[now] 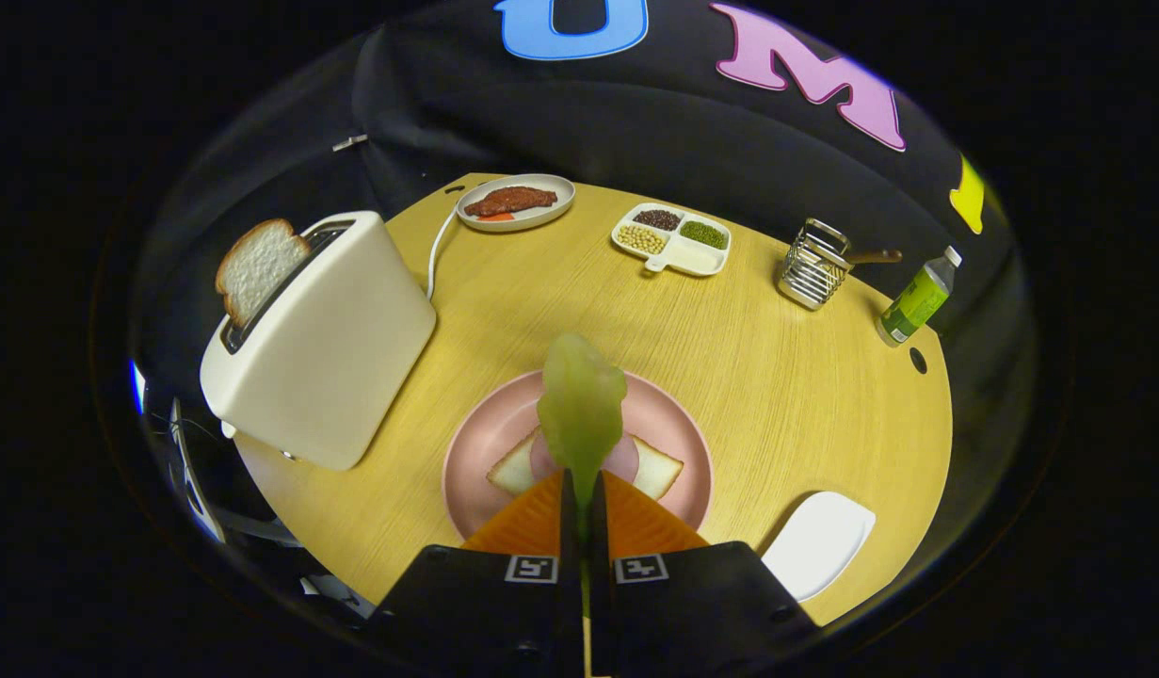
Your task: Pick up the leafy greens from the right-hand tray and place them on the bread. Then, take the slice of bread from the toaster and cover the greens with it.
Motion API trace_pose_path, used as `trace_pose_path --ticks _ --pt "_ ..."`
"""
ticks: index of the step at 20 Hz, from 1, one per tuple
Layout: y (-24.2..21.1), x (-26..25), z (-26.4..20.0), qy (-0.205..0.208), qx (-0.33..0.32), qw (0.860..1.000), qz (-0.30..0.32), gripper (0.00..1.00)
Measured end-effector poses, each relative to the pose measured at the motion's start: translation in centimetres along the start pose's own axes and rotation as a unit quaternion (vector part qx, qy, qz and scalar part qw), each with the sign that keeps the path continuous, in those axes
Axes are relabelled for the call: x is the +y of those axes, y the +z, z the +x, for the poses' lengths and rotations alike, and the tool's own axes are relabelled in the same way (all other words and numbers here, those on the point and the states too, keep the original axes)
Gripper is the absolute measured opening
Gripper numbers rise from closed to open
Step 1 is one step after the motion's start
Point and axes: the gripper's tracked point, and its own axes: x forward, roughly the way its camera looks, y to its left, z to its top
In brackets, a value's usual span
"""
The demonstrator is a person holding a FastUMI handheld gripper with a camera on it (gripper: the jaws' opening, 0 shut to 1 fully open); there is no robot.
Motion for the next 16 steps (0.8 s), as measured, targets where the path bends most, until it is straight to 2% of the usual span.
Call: trace_pose_path --ticks 2,5,9,10,12,13,16 --pt "-0.8 0.0 0.9 -0.006 0.017 1.000 -0.005 0.09" --pt "-0.9 0.1 1.6 -0.017 0.025 1.000 -0.002 0.16" --pt "-0.6 0.2 2.1 -0.020 0.025 0.999 0.016 0.42" --pt "-0.6 0.2 2.2 -0.020 0.024 0.999 0.017 0.53" --pt "-0.6 0.0 2.2 -0.026 0.022 0.999 0.016 0.61" --pt "-0.5 0.0 2.1 -0.025 0.022 0.999 0.017 0.60" --pt "-0.5 0.1 1.9 -0.023 0.018 0.999 0.014 0.93"
